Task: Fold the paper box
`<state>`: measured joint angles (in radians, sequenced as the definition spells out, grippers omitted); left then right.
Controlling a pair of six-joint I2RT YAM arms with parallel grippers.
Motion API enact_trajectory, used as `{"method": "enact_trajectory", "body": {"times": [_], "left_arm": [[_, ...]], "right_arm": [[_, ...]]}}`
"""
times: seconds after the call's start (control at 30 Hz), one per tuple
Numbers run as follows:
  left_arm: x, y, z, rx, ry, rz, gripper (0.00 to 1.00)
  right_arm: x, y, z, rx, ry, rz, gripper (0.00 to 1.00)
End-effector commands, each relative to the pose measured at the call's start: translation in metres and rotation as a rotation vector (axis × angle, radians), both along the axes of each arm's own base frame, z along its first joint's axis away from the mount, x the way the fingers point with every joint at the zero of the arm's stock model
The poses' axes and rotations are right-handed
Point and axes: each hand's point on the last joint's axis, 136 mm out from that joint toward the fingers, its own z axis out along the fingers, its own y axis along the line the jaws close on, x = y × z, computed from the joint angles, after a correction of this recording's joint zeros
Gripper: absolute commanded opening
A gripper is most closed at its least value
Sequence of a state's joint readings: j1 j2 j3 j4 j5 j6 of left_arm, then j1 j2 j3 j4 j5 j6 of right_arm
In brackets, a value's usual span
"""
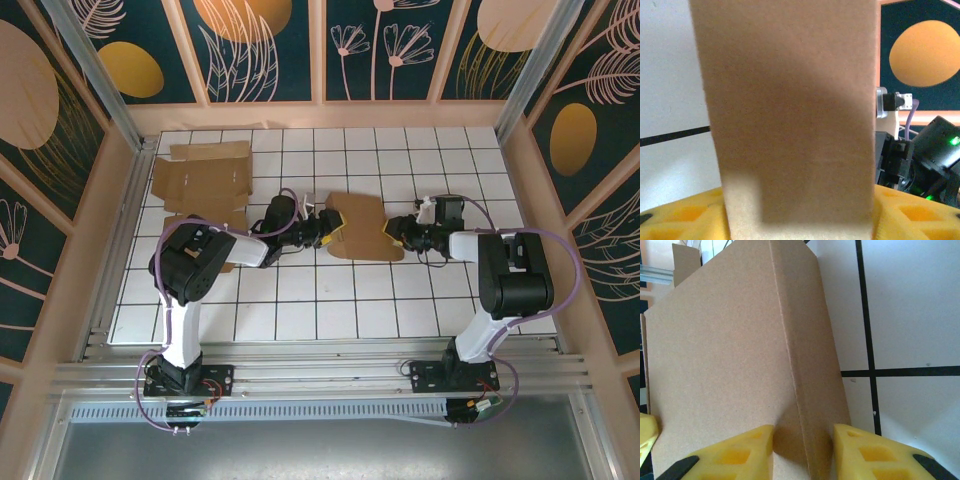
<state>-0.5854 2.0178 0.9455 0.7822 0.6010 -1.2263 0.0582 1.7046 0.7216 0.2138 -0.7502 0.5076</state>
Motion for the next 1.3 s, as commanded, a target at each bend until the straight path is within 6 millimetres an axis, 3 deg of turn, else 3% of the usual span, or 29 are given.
{"method": "enact_trajectory", "body": {"times": [0.0, 0.13, 0.23, 0.3, 0.4, 0.47, 0.57, 0.67, 0.77, 0.97, 1.1, 1.17, 1.27], "left_arm": [[0.001, -0.008, 0.023, -0.050, -0.027, -0.007, 0.54], [0.002, 0.004, 0.036, -0.017, -0.016, 0.050, 0.50], [0.002, 0.021, 0.048, 0.031, -0.002, 0.114, 0.50], [0.002, 0.037, 0.053, 0.068, 0.013, 0.159, 0.48], [0.001, 0.056, 0.065, 0.097, 0.041, 0.216, 0.45], [0.000, 0.065, 0.065, 0.134, 0.080, 0.238, 0.45], [-0.004, 0.065, 0.083, 0.111, 0.061, 0.226, 0.51], [-0.007, 0.069, 0.100, 0.070, 0.043, 0.249, 0.51], [-0.008, 0.072, 0.109, 0.065, 0.026, 0.260, 0.50], [-0.014, 0.075, 0.110, 0.063, 0.036, 0.262, 0.46], [-0.017, 0.078, 0.112, 0.049, 0.039, 0.273, 0.46], [-0.018, 0.079, 0.114, 0.046, 0.039, 0.276, 0.46], [-0.019, 0.079, 0.116, 0.040, 0.041, 0.276, 0.46]], "right_arm": [[-0.031, -0.013, -0.035, -0.072, 0.180, -0.049, 0.40], [-0.017, -0.024, 0.011, -0.134, 0.038, -0.097, 0.56], [-0.006, -0.030, 0.071, -0.204, -0.198, -0.121, 0.82], [-0.010, -0.020, 0.118, -0.273, -0.428, -0.059, 0.99], [-0.032, 0.012, 0.174, -0.397, -0.827, 0.084, 0.99], [-0.056, 0.033, 0.198, -0.529, -1.136, 0.159, 0.99], [-0.093, 0.063, 0.202, -0.694, -1.524, 0.269, 0.99], [-0.104, 0.086, 0.187, -0.815, -1.676, 0.400, 0.99], [-0.098, 0.101, 0.169, -0.972, -1.758, 0.465, 0.99], [-0.062, 0.106, 0.179, -1.172, -1.841, 0.324, 0.99], [-0.044, 0.112, 0.173, -1.272, -1.857, 0.318, 0.97], [-0.037, 0.118, 0.163, -1.300, -1.844, 0.361, 0.91], [-0.031, 0.123, 0.153, -1.325, -1.845, 0.387, 0.72]]}}
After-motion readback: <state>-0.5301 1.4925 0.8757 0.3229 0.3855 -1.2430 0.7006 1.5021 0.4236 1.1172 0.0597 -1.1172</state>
